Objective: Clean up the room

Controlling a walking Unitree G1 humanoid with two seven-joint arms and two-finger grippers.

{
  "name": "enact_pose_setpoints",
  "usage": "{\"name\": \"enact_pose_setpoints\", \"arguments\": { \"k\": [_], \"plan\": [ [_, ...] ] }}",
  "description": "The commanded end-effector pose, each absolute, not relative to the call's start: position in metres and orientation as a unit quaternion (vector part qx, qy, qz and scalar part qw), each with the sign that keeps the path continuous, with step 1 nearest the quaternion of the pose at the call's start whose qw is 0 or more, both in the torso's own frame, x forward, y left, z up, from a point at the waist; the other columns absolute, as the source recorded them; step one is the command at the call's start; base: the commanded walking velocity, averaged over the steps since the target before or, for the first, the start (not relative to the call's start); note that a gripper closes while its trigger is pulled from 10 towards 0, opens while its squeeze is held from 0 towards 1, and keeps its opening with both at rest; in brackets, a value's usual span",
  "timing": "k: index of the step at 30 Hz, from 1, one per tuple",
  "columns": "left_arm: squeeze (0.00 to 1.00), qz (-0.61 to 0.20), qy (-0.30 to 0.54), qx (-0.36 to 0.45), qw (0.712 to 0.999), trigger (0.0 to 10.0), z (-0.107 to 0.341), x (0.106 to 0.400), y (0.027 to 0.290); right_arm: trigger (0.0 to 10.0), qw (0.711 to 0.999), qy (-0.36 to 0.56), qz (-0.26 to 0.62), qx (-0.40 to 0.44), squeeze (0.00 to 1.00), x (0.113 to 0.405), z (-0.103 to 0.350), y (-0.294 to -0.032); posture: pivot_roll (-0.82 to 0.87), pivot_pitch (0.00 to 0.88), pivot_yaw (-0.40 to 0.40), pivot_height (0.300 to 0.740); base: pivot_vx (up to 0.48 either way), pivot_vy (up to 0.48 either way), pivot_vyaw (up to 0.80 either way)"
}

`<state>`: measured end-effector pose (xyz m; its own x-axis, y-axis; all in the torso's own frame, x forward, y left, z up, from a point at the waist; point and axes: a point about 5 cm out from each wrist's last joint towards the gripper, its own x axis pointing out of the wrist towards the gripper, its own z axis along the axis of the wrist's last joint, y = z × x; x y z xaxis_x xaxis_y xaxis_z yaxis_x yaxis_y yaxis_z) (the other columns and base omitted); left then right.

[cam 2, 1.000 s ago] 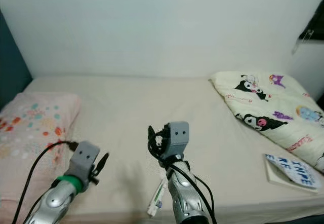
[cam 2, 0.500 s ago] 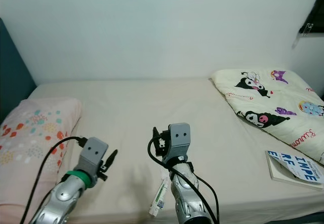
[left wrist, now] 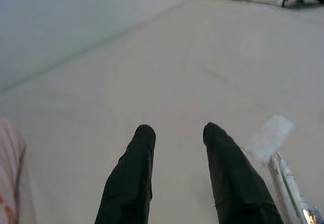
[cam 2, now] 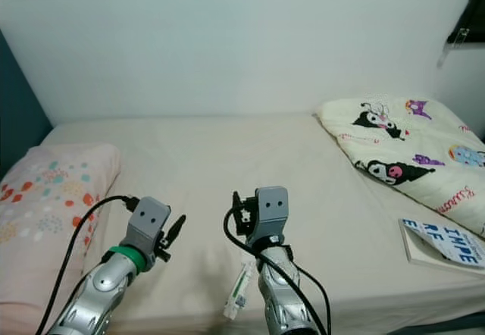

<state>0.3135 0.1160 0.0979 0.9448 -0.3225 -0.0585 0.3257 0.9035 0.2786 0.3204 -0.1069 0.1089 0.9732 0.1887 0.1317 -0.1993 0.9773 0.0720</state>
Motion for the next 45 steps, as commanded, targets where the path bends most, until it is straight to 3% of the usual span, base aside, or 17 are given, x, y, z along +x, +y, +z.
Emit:
{"name": "enact_pose_setpoints", "arguments": {
  "k": [1, 21, 28, 34, 35, 38, 41, 45],
  "plan": [
    [0.0, -0.163, 0.021, 0.14, 0.976, 10.0, 0.091, 0.31, 0.121, 10.0, 0.993, -0.056, 0.094, 0.046, 0.0, 0.317, 0.105, -0.107, -0.15, 0.015, 0.094, 0.615, 0.0, 0.0, 0.0],
    [0.0, -0.176, 0.022, 0.142, 0.974, 10.0, 0.093, 0.308, 0.115, 10.0, 0.988, -0.022, 0.115, 0.097, 0.0, 0.31, 0.096, -0.106, -0.14, 0.062, 0.114, 0.605, 0.0, 0.0, 0.0],
    [0.0, -0.199, 0.026, 0.164, 0.966, 10.0, 0.092, 0.304, 0.119, 10.0, 0.978, 0.103, 0.16, 0.089, 0.0, 0.293, 0.055, -0.099, -0.14, 0.1, 0.114, 0.605, 0.0, 0.0, 0.0],
    [0.0, -0.218, 0.025, 0.207, 0.953, 10.0, 0.098, 0.305, 0.134, 10.0, 0.952, 0.216, 0.099, 0.191, 0.0, 0.276, 0.011, -0.125, -0.11, 0.142, 0.108, 0.605, 0.0, 0.0, 0.0],
    [0.0, -0.215, 0.029, 0.215, 0.952, 10.0, 0.099, 0.303, 0.142, 10.0, 0.96, 0.243, 0.035, 0.137, 0.0, 0.275, 0.0, -0.148, -0.1, 0.173, 0.11, 0.605, 0.0, 0.0, 0.0],
    [0.0, -0.214, 0.033, 0.22, 0.951, 10.0, 0.099, 0.301, 0.147, 10.0, 0.964, 0.251, -0.024, 0.081, 0.0, 0.275, -0.004, -0.169, -0.1, 0.188, 0.115, 0.605, 0.0, 0.0, 0.0],
    [0.0, -0.213, 0.038, 0.222, 0.951, 10.0, 0.098, 0.299, 0.15, 10.0, 0.967, 0.238, -0.06, 0.064, 0.0, 0.278, -0.001, -0.184, -0.1, 0.202, 0.12, 0.605, 0.0, 0.0, 0.0],
    [0.0, -0.213, 0.038, 0.222, 0.951, 10.0, 0.1, 0.296, 0.15, 10.0, 0.974, 0.196, -0.051, 0.1, 0.0, 0.286, 0.01, -0.186, -0.08, 0.228, 0.131, 0.605, 0.0, 0.0, 0.0]
  ]
}}
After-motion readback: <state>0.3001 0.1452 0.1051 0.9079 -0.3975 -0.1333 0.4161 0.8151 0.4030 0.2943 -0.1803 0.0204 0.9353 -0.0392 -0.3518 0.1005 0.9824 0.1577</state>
